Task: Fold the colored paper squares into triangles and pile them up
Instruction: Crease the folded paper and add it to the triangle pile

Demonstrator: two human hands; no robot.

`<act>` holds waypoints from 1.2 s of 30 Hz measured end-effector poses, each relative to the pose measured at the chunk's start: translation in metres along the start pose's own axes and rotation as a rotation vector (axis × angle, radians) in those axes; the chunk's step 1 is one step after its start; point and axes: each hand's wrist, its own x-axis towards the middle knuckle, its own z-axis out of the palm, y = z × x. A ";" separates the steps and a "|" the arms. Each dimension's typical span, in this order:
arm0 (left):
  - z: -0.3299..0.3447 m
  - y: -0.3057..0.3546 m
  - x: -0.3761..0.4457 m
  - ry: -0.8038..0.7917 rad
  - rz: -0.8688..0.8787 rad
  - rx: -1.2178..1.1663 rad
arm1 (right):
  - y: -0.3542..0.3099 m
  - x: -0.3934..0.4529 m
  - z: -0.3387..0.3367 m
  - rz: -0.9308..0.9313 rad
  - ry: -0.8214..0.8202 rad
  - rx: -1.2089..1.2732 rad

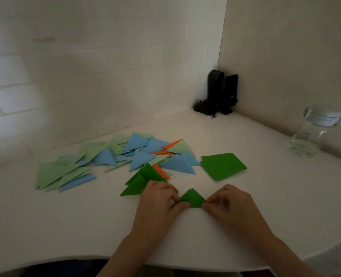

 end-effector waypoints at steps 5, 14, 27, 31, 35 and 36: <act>0.008 0.003 0.004 0.040 -0.042 0.132 | -0.008 0.004 0.009 0.106 -0.009 -0.118; 0.011 0.001 0.006 0.029 -0.073 0.146 | -0.014 0.006 0.009 0.149 -0.066 -0.192; -0.004 0.017 0.003 -0.099 0.011 0.058 | -0.001 0.000 0.004 0.066 -0.076 0.064; 0.010 0.039 0.000 -0.114 -0.024 0.143 | -0.003 -0.004 0.009 0.022 -0.042 0.014; 0.010 0.039 0.008 -0.152 -0.136 0.030 | -0.001 -0.003 0.007 0.007 -0.046 0.018; 0.008 0.039 0.010 -0.161 -0.139 -0.001 | 0.000 -0.003 0.006 0.007 -0.047 0.024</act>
